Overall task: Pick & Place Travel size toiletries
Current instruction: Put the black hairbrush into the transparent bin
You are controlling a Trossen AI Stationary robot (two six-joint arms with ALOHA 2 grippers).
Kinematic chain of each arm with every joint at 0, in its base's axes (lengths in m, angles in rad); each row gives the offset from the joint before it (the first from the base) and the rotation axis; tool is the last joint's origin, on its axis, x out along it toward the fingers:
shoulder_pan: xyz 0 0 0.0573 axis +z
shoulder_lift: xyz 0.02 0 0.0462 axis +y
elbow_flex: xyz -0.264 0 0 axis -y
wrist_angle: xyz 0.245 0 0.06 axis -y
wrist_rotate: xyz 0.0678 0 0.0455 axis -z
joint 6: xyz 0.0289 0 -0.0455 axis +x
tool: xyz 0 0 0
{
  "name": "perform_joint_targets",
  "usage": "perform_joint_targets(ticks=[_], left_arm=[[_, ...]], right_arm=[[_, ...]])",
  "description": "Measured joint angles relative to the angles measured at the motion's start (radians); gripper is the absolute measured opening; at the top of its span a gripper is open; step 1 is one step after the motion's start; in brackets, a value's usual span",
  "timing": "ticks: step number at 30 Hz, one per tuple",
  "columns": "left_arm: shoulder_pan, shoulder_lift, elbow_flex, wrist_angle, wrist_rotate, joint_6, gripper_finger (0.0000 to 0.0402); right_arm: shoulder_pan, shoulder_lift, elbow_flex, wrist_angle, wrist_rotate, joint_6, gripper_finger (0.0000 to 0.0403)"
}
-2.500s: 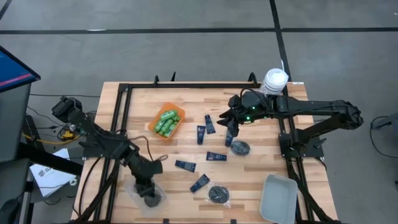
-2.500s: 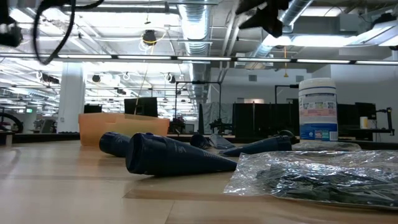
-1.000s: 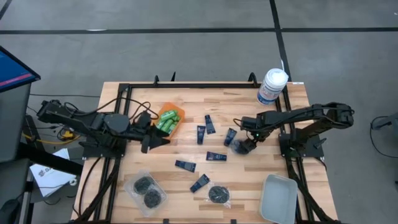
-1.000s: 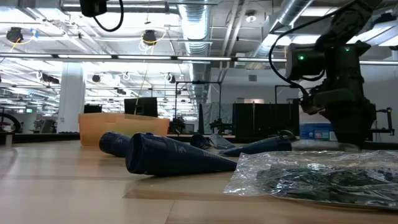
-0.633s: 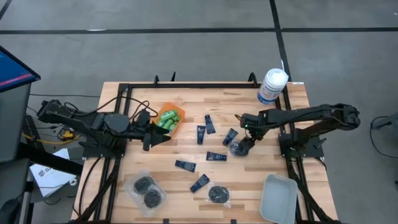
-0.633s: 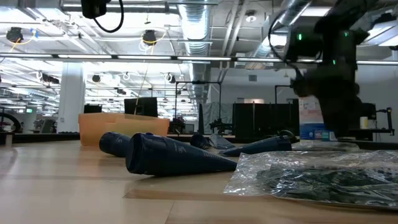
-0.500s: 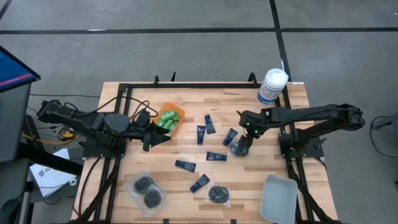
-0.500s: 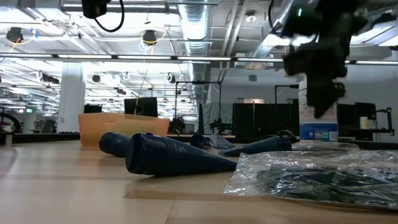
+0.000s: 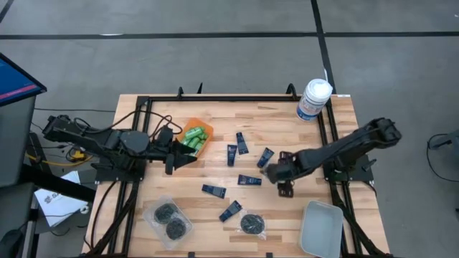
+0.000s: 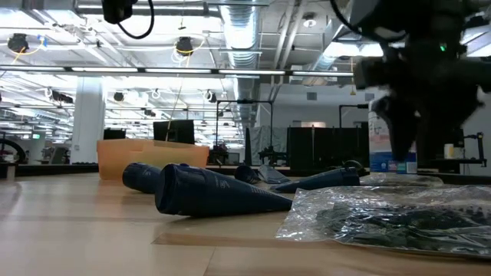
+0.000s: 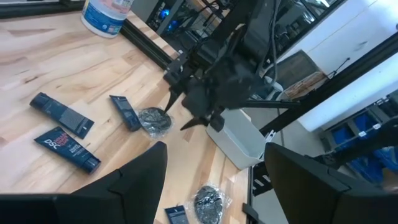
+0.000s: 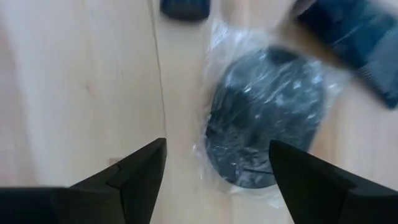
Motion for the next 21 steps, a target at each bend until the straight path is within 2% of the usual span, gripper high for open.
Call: perform_joint_targets(ticks=[7,11,14,21], left_arm=[[0.0,0.0,0.0,-0.001,0.0,0.013,0.0266],[0.0,0.0,0.0,-0.002,-0.01,0.013,0.0266],[0.0,0.0,0.0,-0.002,-0.021,0.013,0.0266],[0.0,0.0,0.0,-0.002,-0.031,0.013,0.0266]], right_arm=[[0.027,0.127,0.002,-0.01,0.04,0.066,0.0274],[0.041,0.156,0.006,-0.016,0.068,0.091,0.0248],[0.043,0.158,0.006,-0.025,0.084,0.112,0.0203],[0.031,0.158,0.008,-0.031,0.082,0.183,0.0066]])
